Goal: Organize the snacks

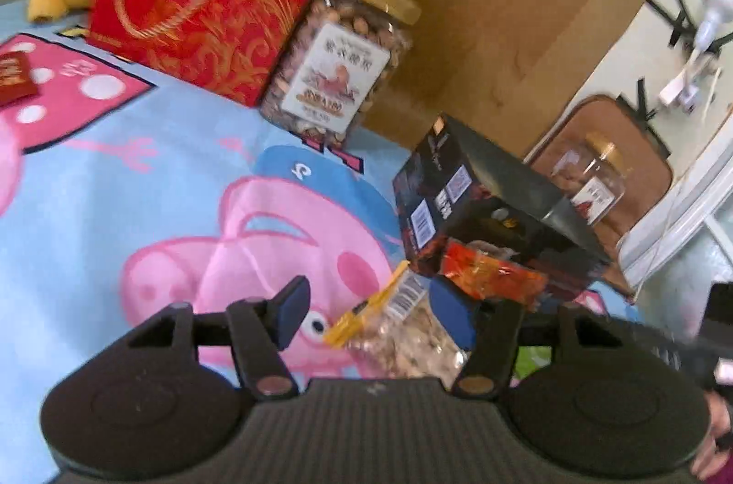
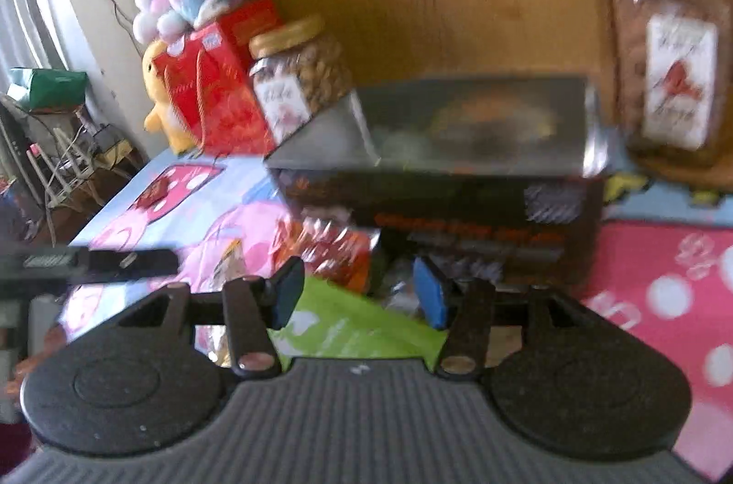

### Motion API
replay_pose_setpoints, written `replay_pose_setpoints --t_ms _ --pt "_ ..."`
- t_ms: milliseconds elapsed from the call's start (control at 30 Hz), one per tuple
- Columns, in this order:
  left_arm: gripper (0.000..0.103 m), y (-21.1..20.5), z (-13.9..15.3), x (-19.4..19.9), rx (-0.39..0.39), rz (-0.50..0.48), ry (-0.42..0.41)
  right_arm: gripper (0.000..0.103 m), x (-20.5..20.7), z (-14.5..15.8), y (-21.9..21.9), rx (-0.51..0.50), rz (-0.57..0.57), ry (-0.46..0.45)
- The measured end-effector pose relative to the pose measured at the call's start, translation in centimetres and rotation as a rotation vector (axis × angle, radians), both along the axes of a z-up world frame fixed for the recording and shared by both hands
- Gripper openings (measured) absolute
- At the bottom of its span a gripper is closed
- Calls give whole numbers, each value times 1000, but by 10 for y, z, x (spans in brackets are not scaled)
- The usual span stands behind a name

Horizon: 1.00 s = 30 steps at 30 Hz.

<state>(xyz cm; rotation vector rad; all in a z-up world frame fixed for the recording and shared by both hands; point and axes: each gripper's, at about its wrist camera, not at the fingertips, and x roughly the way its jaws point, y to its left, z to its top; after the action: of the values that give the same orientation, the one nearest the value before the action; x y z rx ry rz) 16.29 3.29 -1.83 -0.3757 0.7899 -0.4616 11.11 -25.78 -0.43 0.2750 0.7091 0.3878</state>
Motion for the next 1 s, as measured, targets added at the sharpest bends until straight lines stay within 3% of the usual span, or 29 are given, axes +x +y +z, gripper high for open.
replay_pose_setpoints --t_ms 67,133,200,333,500,700,767,800,833,867,933,1000 --pt "55 -10 -10 5 16 -57 46 56 -11 -6 11 -19 54 16" --pt "55 -15 -10 -8 36 -88 20 56 -34 -1 24 -83 115 -32" --pt "55 -13 -11 -24 1 -125 42 56 -58 7 28 -89 160 -70" --pt "55 6 -7 -47 -33 -98 28 56 -96 26 34 -121 181 -169" --pt "59 25 7 -37 -57 -44 3 55 -100 19 45 4 206 -79" --pt "61 -5 -4 -17 11 -159 31 56 -75 -3 47 28 117 36" --pt "53 -9 -9 -21 19 -174 19 55 -69 -5 52 25 120 31" --pt "45 -9 -10 -24 15 -190 27 55 -68 -6 58 16 136 24" --pt "40 -7 -10 -29 11 -182 31 49 -67 -7 63 13 154 27" --pt "38 -5 -9 -35 3 -179 40 23 -68 -10 67 17 172 35" --pt "38 -2 0 -46 4 -158 28 20 -70 -8 73 39 212 36" --pt "38 1 17 -52 -16 -153 -7 20 -77 4 76 20 242 -26"
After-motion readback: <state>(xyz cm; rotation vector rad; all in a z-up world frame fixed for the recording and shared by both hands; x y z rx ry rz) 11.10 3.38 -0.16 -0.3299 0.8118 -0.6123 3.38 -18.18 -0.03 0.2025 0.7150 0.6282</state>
